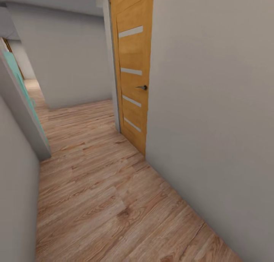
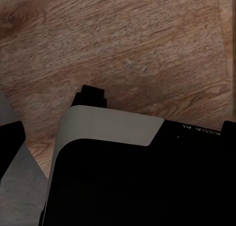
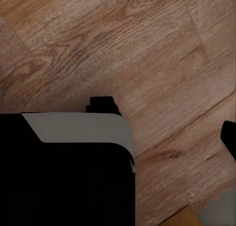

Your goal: Move the two storage containers from the living room to the garage. In the garage, place one container on the floor and stack the other container on top of it (either order is fine).

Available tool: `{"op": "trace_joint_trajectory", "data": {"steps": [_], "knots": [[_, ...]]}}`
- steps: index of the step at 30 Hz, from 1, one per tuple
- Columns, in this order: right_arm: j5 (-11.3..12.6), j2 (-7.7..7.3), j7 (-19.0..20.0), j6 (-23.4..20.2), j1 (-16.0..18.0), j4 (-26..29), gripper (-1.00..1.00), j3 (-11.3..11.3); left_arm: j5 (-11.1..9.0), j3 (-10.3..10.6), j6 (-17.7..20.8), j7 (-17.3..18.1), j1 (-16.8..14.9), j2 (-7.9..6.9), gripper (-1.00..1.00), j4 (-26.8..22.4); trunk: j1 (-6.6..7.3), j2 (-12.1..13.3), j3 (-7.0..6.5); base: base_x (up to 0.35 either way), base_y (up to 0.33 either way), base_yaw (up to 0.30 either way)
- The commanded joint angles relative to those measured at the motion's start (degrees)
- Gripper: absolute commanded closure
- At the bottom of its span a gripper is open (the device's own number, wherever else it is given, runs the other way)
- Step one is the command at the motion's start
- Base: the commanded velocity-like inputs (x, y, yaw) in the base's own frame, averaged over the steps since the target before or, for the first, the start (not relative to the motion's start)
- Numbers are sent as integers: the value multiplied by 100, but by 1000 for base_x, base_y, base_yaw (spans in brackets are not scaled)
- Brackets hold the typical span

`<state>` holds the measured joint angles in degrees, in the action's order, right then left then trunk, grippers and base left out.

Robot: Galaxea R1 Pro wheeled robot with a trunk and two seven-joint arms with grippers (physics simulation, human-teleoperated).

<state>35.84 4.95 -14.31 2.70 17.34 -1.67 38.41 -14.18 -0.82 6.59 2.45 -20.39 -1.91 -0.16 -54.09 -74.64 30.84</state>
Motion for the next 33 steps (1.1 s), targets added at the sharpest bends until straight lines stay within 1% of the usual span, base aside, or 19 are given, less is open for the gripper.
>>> {"op": "trace_joint_trajectory", "data": {"steps": [1, 9, 24, 33], "knots": [[55, 6, -2, 28, 6, -18, -100, 46, -41, -6, 26, 19, -3, -2, -100, -2, -3, -2, 5, 318, 0, 12], [55, 6, -2, 22, 6, -18, -100, 46, -41, -6, 26, 19, -4, -2, -100, -2, -3, -2, 5, 321, 0, 10], [56, -3, -2, 50, 6, -18, -100, 45, -41, -6, 26, 19, -2, -2, -100, -2, -3, -2, 5, 322, 0, 253], [61, -3, -2, 64, 6, -18, -100, 44, -41, -6, 26, 20, -5, -2, -100, -2, -3, -2, 5, 322, 0, 43]]}}
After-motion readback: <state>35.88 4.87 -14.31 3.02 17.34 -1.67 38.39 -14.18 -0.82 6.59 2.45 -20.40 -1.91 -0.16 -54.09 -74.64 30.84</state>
